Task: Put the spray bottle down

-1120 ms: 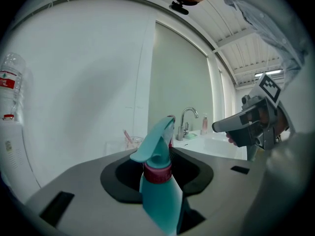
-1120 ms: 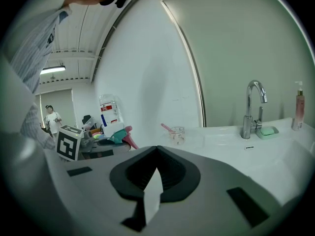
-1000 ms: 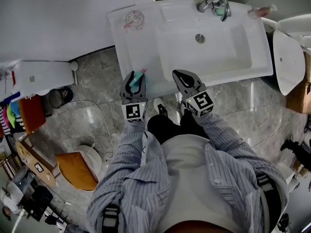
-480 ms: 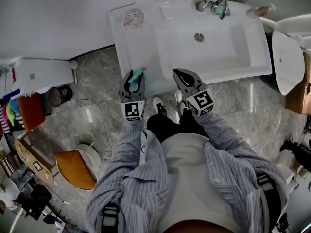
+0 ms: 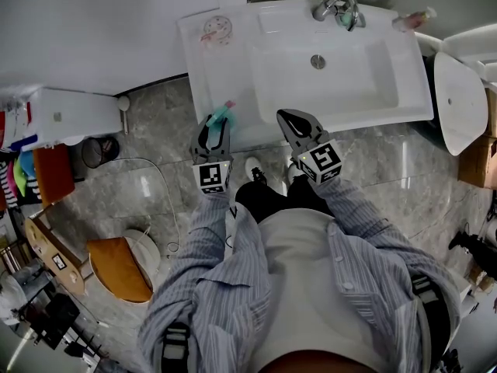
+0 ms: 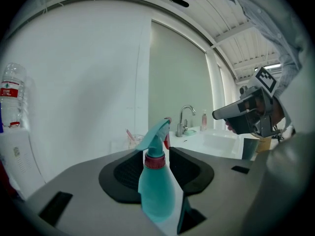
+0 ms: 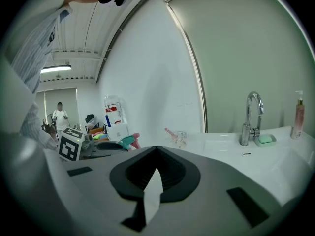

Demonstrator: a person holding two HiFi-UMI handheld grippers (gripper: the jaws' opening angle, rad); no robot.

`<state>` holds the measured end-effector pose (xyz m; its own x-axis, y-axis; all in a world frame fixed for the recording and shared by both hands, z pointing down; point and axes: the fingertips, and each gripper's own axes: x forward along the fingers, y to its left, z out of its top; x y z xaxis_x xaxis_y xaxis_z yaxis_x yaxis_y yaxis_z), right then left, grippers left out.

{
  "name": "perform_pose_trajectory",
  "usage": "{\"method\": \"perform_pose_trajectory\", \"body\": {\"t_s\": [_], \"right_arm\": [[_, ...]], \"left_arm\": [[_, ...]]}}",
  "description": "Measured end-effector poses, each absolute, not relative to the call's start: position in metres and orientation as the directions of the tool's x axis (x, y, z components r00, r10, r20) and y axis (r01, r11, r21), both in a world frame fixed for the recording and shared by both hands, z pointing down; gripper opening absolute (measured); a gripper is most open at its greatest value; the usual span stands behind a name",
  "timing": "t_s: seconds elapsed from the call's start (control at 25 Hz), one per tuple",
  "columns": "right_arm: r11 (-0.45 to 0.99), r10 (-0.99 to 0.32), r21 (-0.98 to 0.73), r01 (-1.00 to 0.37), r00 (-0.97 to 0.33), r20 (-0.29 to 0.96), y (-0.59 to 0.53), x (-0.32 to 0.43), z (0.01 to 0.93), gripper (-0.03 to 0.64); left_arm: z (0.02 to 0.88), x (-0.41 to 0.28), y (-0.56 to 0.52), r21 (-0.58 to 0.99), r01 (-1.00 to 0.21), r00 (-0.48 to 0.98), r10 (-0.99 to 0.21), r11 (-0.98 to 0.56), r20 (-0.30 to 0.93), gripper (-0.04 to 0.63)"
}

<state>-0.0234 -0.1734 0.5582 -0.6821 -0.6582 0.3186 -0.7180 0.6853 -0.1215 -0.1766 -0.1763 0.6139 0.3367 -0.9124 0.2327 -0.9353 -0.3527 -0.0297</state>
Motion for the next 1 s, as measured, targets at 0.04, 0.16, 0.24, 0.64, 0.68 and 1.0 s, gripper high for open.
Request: {"method": "perform_pose_trajectory", "body": {"t_s": [0.04, 0.16, 0.24, 0.64, 0.68, 1.0], "right_arm": [[0.687, -0.658, -0.12, -0.717, -0.683, 0.317, -0.172, -0.022, 0.556, 0.015], [0.692, -0.658, -0.116, -0.713, -0.689, 0.304, -0.169, -0.018, 0.548, 0.015], [0.7, -0.658, -0.112, -0.706, -0.697, 0.285, -0.168, -0.017, 0.54, 0.015], [0.706, -0.673, -0.073, -0.705, -0.699, 0.24, -0.165, 0.008, 0.507, 0.015], [0.705, -0.675, -0.071, -0.705, -0.699, 0.238, -0.166, 0.009, 0.506, 0.015], [0.719, -0.671, -0.059, -0.693, -0.714, 0.203, -0.176, 0.008, 0.492, 0.015]], "left_arm": [[0.615, -0.178, -0.173, -0.028, -0.938, 0.329, -0.913, -0.345, 0.241, 0.149], [0.616, -0.179, -0.165, -0.006, -0.944, 0.317, -0.912, -0.33, 0.261, 0.134], [0.614, -0.181, -0.161, 0.001, -0.948, 0.308, -0.913, -0.319, 0.267, 0.129], [0.62, -0.194, -0.14, -0.067, -0.961, 0.232, -0.915, -0.268, 0.33, 0.094], [0.614, -0.195, -0.14, -0.072, -0.962, 0.228, -0.92, -0.263, 0.318, 0.068], [0.588, -0.203, -0.134, -0.097, -0.968, 0.197, -0.941, -0.231, 0.275, 0.037]]}}
